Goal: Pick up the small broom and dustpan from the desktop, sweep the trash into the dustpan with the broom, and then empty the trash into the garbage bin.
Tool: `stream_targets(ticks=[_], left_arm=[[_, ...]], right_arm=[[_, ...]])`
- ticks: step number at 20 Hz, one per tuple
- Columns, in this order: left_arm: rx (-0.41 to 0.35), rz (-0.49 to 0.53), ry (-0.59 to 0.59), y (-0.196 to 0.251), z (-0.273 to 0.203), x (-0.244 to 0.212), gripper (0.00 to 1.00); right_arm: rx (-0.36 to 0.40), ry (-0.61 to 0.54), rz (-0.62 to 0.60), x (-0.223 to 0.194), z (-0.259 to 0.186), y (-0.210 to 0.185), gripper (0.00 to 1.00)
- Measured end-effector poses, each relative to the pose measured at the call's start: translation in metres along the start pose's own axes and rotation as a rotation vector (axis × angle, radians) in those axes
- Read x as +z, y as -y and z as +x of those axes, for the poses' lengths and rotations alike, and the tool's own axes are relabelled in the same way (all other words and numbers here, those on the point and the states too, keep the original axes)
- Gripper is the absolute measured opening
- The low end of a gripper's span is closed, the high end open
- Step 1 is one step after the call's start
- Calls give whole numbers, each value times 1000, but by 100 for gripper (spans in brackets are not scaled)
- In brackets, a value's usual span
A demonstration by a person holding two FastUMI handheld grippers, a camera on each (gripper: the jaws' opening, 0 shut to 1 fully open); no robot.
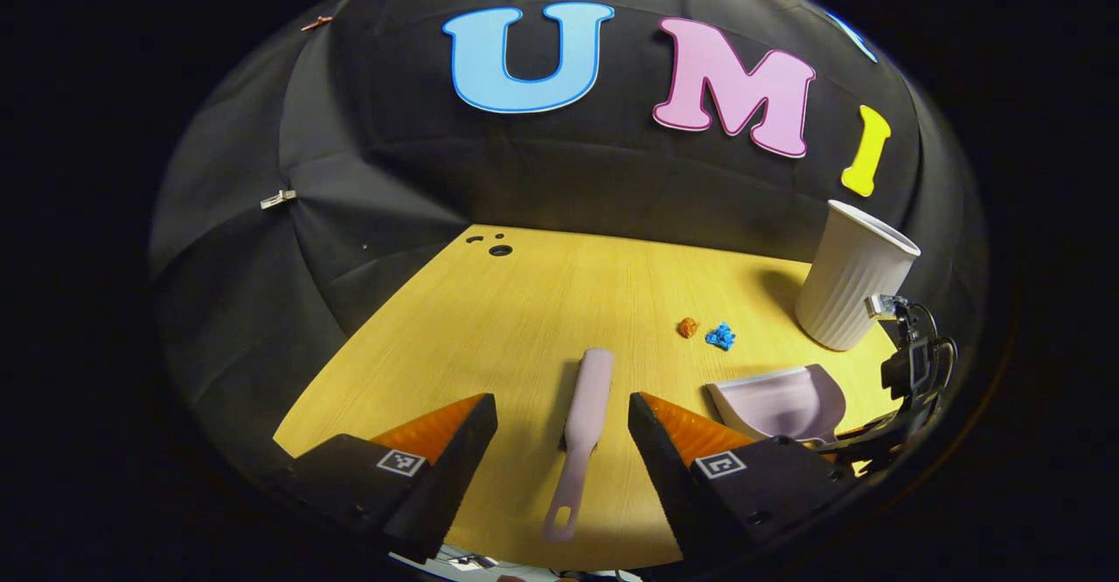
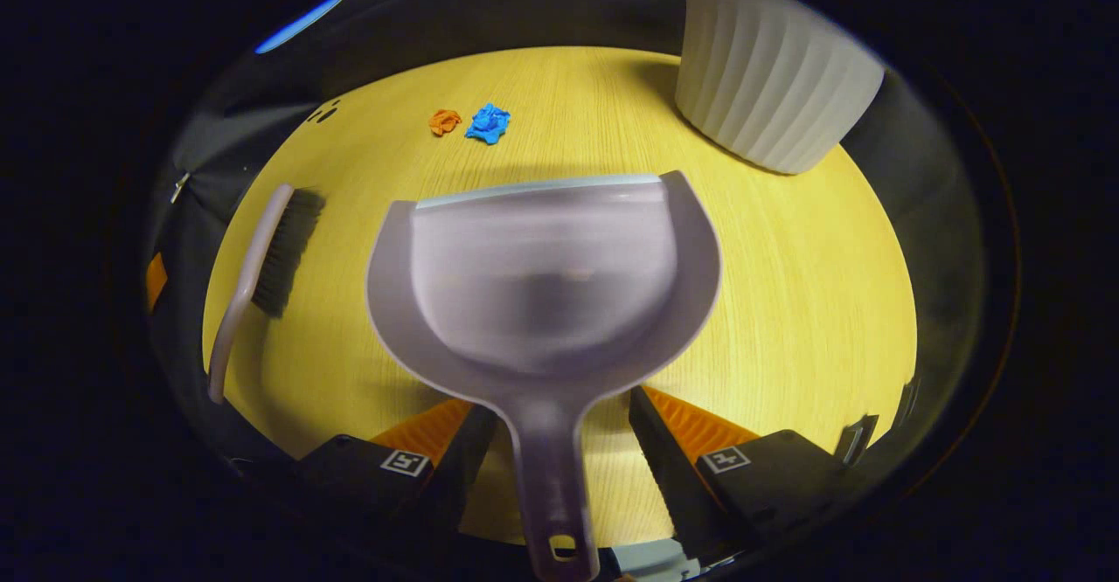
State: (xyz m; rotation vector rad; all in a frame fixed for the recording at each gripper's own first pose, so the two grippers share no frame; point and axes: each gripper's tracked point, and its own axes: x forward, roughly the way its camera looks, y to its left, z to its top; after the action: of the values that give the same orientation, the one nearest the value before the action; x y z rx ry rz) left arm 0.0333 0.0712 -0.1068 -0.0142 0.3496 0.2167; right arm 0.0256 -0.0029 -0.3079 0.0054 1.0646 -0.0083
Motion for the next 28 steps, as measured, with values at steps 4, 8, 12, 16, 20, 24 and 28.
stream_targets(ticks=[4, 8, 12, 16, 20, 24, 28], left_arm=[[3, -18, -39, 7, 11, -2, 96], [-2, -5, -89, 4, 24, -3, 96], [-81, -12, -239, 7, 43, -26, 96], [-135, 36, -375, 14, 66, -56, 95], [-111, 63, -490, 13, 87, -85, 95], [-88, 79, -561, 17, 101, -103, 90], [-46, 142, -568, 15, 107, -111, 82]], right_arm=[[-17, -11, -33, 7, 6, 0, 82], [-22, -38, 4, 10, 8, 3, 57], [-5, -64, -9, 10, 7, 6, 36], [11, -86, -60, 9, 6, 6, 34], [35, -102, -60, 8, 6, 6, 38], [47, -96, -58, 9, 5, 5, 37], [57, -95, -67, 9, 6, 7, 37]])
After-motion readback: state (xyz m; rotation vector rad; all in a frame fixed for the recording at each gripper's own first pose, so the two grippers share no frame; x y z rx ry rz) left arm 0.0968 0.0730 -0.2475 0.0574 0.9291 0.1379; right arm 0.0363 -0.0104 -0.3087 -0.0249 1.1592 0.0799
